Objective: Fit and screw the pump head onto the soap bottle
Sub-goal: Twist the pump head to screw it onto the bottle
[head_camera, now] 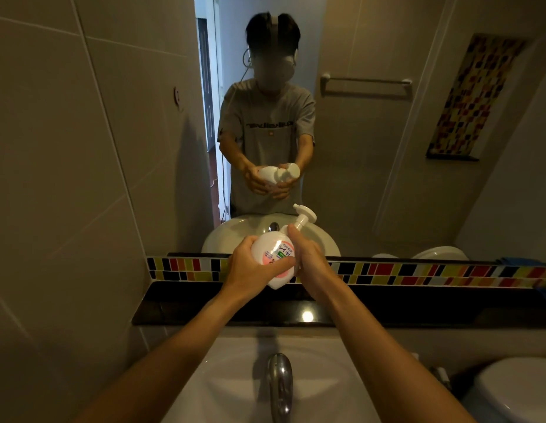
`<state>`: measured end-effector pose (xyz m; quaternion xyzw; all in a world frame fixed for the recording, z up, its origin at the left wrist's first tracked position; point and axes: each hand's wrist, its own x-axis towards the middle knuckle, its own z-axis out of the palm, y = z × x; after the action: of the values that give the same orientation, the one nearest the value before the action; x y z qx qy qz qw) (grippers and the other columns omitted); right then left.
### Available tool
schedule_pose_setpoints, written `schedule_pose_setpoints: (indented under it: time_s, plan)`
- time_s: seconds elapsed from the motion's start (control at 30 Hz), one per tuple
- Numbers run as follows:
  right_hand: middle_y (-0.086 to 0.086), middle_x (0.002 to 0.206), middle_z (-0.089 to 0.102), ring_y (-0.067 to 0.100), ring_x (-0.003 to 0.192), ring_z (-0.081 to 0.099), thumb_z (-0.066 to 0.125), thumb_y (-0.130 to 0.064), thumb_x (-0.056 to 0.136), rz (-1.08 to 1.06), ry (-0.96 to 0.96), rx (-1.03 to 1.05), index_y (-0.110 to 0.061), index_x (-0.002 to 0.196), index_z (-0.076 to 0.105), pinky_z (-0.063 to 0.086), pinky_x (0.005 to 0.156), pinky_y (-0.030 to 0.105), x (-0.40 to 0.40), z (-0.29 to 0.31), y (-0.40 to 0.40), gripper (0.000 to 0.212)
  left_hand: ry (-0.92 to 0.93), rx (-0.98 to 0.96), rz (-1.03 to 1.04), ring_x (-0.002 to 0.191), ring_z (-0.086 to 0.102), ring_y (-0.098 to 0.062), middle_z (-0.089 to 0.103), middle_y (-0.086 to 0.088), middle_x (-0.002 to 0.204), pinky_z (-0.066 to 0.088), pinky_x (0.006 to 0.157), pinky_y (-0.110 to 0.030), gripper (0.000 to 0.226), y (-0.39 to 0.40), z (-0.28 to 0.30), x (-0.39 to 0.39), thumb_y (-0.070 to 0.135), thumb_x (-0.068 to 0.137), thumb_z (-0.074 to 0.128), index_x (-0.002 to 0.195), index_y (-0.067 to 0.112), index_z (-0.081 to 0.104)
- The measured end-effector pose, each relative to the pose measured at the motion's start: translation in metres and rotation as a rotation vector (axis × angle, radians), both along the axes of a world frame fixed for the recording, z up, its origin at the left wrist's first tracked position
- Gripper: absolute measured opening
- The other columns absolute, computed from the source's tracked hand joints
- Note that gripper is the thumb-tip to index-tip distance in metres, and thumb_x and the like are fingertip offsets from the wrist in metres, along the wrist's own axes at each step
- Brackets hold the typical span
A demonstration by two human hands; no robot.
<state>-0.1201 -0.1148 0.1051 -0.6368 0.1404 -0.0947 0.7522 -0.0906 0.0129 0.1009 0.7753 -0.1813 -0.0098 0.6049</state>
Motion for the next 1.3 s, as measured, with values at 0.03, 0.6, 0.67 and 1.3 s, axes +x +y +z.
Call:
schedule_pose_setpoints:
  time_s: [0.03,0.6,0.67,1.3]
  plan:
    - [0.013,0.099,0.076,0.027,0.09,0.073,0.05,-0.052,0.094,-0.002,-0.021,-0.009,-0.013,0.117,0.064,0.056,0.07,0.037,-0.002,0.003,-0.005,0.048,0.06,-0.036,-0.063,0.08,0.064,-0.01,0.063,0.005,0.098,0.05,0.06,-0.016,0.049,0.005,0.001,0.001,0.032,0.069,0.082,0.109,0.022,0.056]
    - [-0.001,0.1,0.065,0.013,0.092,0.057,0.045,-0.044,0.099,0.053,-0.07,-0.582,-0.012,0.109,0.071,0.045,0.084,0.035,-0.01,0.031,-0.058,0.043,0.266,-0.083,-0.345,0.093,0.066,-0.022,0.068,-0.006,0.096,0.056,0.072,-0.03,0.023,0.025,0.002,0.008,0.024,0.079,0.073,0.1,0.021,0.063]
    - [-0.004,0.099,0.067,0.011,0.094,0.059,0.048,-0.055,0.093,0.035,-0.035,-0.624,-0.014,0.104,0.073,0.046,0.085,0.035,-0.011,0.028,-0.063,0.049,0.106,-0.012,-0.285,0.091,0.067,-0.02,0.069,-0.003,0.098,0.058,0.07,-0.029,0.034,0.024,0.0,0.008,0.023,0.074,0.078,0.104,0.02,0.061]
    - [0.009,0.114,0.062,0.025,0.097,0.06,0.056,-0.003,0.083,0.597,-0.1,-0.108,-0.025,0.137,0.057,0.05,0.097,0.044,-0.023,0.056,-0.084,0.058,0.838,-0.278,-0.596,0.081,0.067,-0.028,0.061,-0.017,0.104,0.057,0.054,-0.028,0.099,0.046,0.017,0.016,0.051,0.029,0.087,0.115,0.019,0.051]
